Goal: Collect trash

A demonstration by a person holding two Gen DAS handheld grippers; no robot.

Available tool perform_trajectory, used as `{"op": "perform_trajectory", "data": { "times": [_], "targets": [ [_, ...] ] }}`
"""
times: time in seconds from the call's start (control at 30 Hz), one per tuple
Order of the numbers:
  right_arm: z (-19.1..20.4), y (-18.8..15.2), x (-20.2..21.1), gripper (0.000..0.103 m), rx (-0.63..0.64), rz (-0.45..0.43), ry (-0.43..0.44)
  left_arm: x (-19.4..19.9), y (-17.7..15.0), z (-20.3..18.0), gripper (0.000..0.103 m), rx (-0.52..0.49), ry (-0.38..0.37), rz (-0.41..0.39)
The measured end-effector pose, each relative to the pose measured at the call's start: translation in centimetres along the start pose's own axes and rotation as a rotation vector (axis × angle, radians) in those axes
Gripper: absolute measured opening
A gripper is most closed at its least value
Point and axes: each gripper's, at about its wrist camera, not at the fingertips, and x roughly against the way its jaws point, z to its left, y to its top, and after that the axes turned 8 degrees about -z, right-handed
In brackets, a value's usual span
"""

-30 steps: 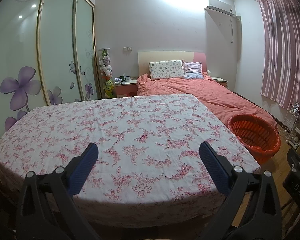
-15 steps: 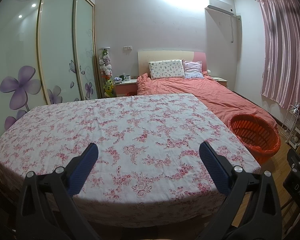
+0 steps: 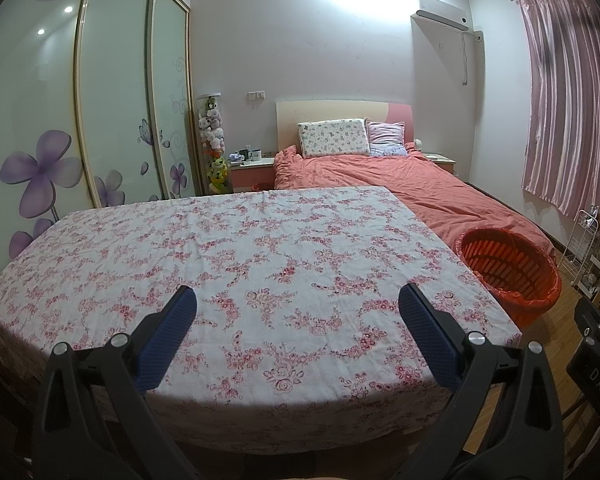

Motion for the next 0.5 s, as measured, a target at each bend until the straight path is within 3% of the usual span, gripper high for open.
{"op": "perform_trajectory", "data": {
  "times": [0.5],
  "targets": [
    [0.0, -0.01, 0.03, 0.101, 0.0, 0.0, 0.0, 0.08, -0.33, -0.15, 0.099, 0.002, -0.001, 0.003]
  ]
}}
